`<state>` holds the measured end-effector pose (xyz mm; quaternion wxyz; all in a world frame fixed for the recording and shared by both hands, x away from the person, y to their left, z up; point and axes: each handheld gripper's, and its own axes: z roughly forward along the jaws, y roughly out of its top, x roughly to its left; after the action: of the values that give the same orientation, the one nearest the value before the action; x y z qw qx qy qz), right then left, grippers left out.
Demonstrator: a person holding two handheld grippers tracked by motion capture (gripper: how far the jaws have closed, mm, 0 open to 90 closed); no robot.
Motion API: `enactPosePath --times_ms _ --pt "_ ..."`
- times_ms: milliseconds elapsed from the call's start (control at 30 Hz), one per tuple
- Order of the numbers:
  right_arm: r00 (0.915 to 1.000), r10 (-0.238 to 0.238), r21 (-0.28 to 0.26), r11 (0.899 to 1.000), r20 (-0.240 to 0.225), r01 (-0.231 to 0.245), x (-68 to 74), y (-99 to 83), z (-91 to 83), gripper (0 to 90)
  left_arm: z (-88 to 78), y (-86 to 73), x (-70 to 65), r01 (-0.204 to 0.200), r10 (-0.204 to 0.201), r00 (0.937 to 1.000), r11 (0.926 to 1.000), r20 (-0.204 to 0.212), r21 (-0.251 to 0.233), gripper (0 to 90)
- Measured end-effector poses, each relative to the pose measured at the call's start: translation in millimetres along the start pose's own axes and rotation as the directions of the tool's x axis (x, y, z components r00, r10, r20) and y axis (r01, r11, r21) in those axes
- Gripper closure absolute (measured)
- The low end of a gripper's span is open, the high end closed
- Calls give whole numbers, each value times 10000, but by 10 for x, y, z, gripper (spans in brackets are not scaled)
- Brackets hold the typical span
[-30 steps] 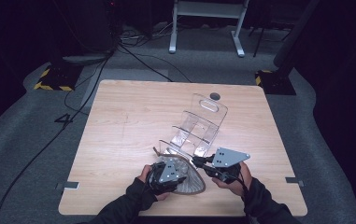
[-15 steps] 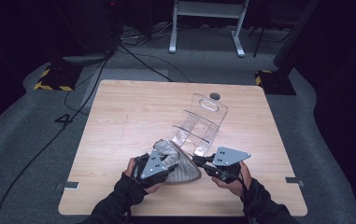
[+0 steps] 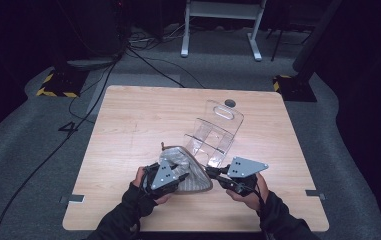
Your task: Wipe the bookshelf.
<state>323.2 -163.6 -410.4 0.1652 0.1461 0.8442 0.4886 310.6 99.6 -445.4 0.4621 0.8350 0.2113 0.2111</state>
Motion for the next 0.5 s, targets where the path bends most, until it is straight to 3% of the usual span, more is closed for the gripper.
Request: enactPosePath --times_ms 133,233,367,467,500 --pt "9999 103 -24 9999 -9 -103 -7 -3 4 855 30 -19 -1 312 -312 9995 9995 38 -95 671" --pt "10000 11 16 10000 52 -11 -1 1 8 853 104 -64 -66 235 -239 9995 9996 213 170 670" --pt "10000 15 7 10000 42 -15 -2 0 8 853 228 -119 -144 -227 199 9991 9970 381 737 670" --pt "10000 34 -13 10000 29 -33 -1 -1 9 852 266 -152 -150 -235 194 9987 9957 466 891 670" --pt "10000 26 -18 10000 31 -26 -1 -3 8 852 318 -198 -163 -386 324 9980 9921 537 1193 670"
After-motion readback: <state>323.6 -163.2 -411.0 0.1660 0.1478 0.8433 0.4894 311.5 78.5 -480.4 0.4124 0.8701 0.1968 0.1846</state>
